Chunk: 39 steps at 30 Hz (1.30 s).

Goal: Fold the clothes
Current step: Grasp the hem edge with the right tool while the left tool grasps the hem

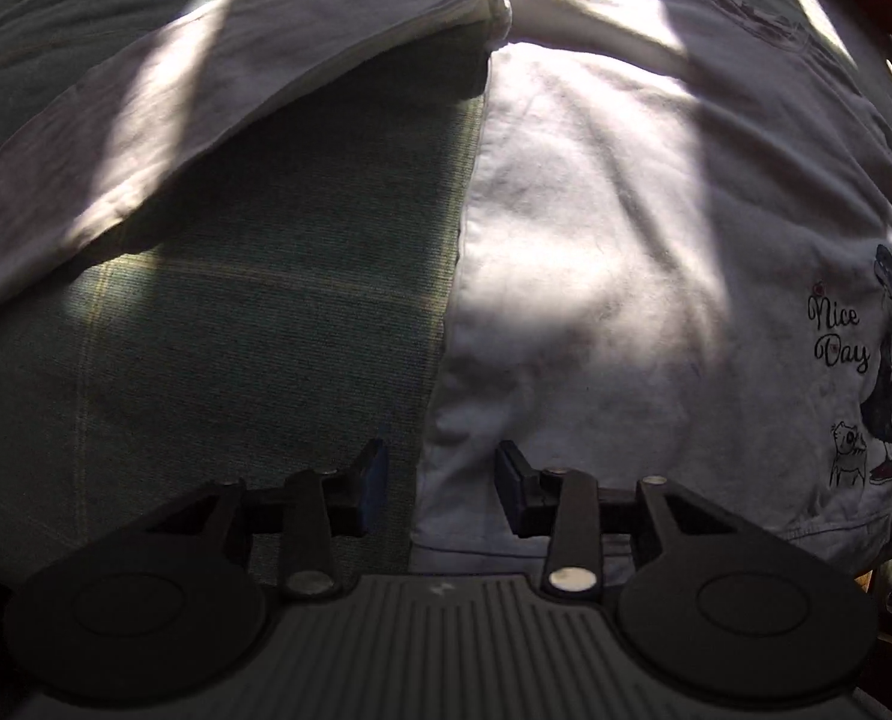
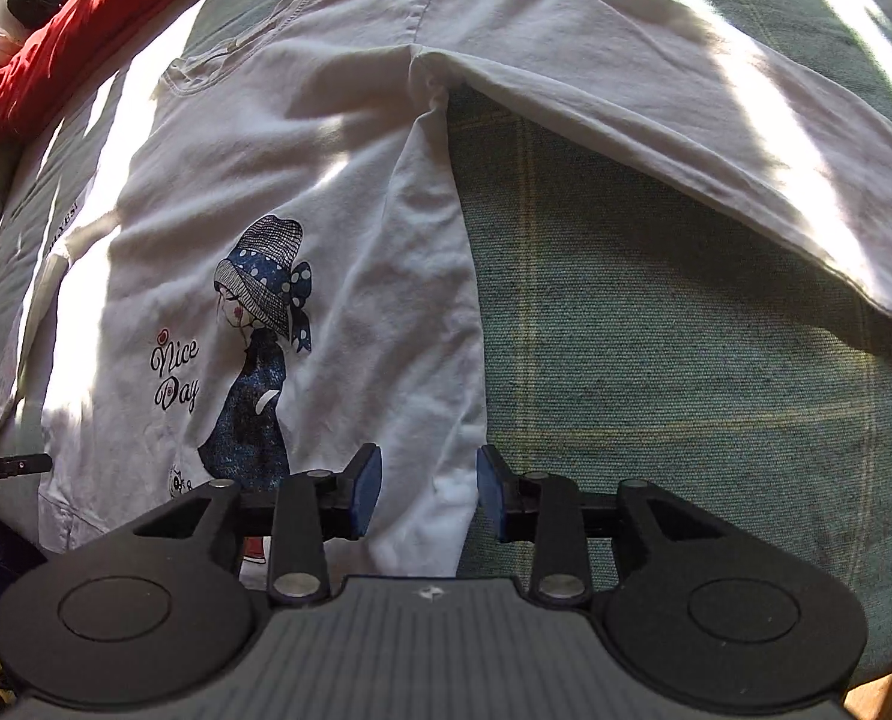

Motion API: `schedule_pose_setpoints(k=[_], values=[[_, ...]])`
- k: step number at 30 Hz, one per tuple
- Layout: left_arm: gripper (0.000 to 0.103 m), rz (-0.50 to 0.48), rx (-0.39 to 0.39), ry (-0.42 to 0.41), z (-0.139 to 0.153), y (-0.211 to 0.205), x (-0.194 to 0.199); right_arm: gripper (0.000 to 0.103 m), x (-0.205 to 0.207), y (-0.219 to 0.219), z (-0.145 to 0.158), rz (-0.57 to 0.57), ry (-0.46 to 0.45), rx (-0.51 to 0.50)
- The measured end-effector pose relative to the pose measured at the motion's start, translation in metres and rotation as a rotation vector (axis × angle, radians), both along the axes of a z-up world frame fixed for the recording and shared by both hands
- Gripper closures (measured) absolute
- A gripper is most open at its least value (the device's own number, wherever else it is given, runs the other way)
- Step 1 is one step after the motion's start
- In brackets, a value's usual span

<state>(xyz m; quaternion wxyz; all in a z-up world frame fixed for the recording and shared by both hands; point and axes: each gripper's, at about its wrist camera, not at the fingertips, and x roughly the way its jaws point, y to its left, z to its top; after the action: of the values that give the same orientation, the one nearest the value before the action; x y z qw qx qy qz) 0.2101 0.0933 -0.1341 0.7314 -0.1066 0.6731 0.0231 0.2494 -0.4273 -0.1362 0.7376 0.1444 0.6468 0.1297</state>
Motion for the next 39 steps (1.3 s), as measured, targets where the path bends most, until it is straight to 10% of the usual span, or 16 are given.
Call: schedule_pose_setpoints(k=[27, 33, 35, 39], values=[[0.059, -0.027, -0.197, -0.006, -0.011, 0.016, -0.031, 0.062, -0.042, -0.01, -0.034, 0.085, 0.151, 0.151], [0.093, 0.076, -0.207, 0.013, -0.011, 0.02, -0.046, 0.071, -0.046, -0.008, -0.04, 0.079, 0.152, 0.157], [0.095, 0.045, -0.165, 0.016, -0.005, 0.011, -0.047, 0.094, -0.044, -0.005, -0.036, 0.092, 0.142, 0.14], [0.1, 0.004, -0.103, 0.02, 0.011, -0.005, -0.048, 0.096, -0.041, 0.001, -0.025, 0.126, 0.127, 0.106]])
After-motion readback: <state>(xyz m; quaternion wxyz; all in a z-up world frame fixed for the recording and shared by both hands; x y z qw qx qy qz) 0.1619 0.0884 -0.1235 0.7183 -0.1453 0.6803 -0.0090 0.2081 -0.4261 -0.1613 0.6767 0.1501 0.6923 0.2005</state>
